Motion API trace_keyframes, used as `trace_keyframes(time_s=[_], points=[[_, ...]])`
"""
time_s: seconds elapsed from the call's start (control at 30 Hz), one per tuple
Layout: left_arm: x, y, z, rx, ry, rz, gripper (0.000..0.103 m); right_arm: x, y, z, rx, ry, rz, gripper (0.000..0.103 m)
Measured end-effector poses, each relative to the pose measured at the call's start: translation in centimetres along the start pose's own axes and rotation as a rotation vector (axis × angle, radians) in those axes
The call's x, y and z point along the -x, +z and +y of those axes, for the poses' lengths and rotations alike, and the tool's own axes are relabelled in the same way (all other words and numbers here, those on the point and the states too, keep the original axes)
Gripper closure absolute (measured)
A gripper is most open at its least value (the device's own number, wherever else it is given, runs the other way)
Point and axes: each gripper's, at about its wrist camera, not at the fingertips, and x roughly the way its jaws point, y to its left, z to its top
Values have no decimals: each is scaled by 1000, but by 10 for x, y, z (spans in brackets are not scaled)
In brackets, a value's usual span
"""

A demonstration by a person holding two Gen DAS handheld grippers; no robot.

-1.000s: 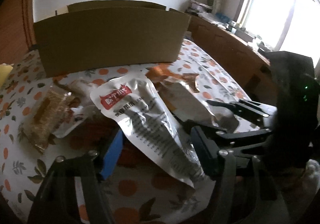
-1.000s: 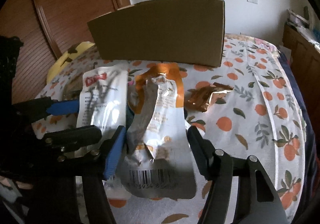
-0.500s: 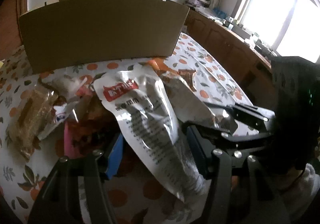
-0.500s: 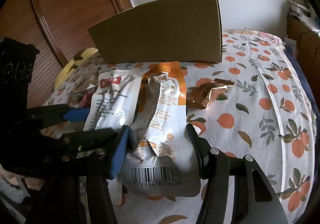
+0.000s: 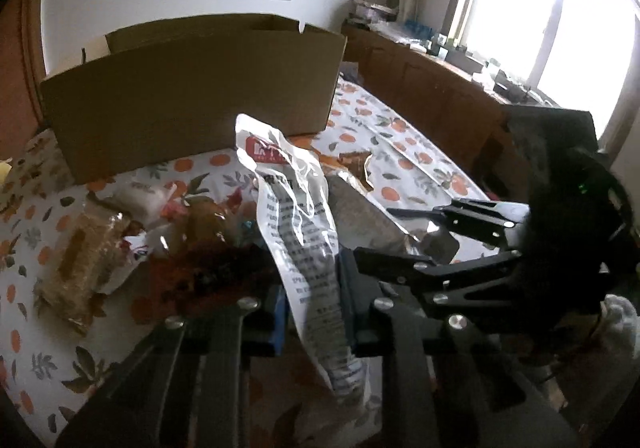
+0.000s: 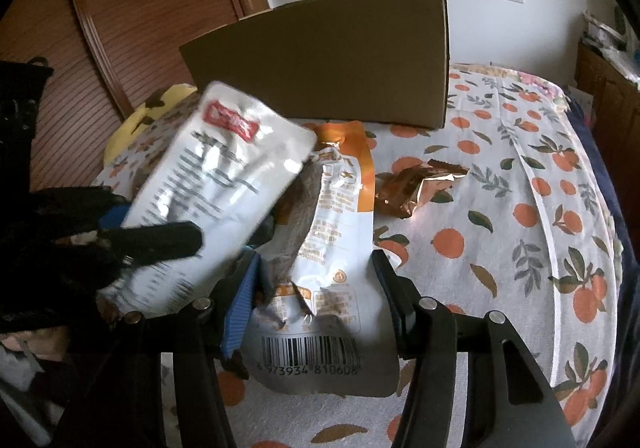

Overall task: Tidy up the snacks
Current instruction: 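Grasp the white red-label bag with the left tool while the right tool grasps the orange-trimmed pouch, then lift both held packets and carry them toward the cardboard box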

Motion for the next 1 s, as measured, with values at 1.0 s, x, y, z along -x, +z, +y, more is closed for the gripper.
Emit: trace_keyframes(time_s=[1.0], points=[[37,6,27,12,-8,-71,84,-20,45,-12,-81,40,57,67]])
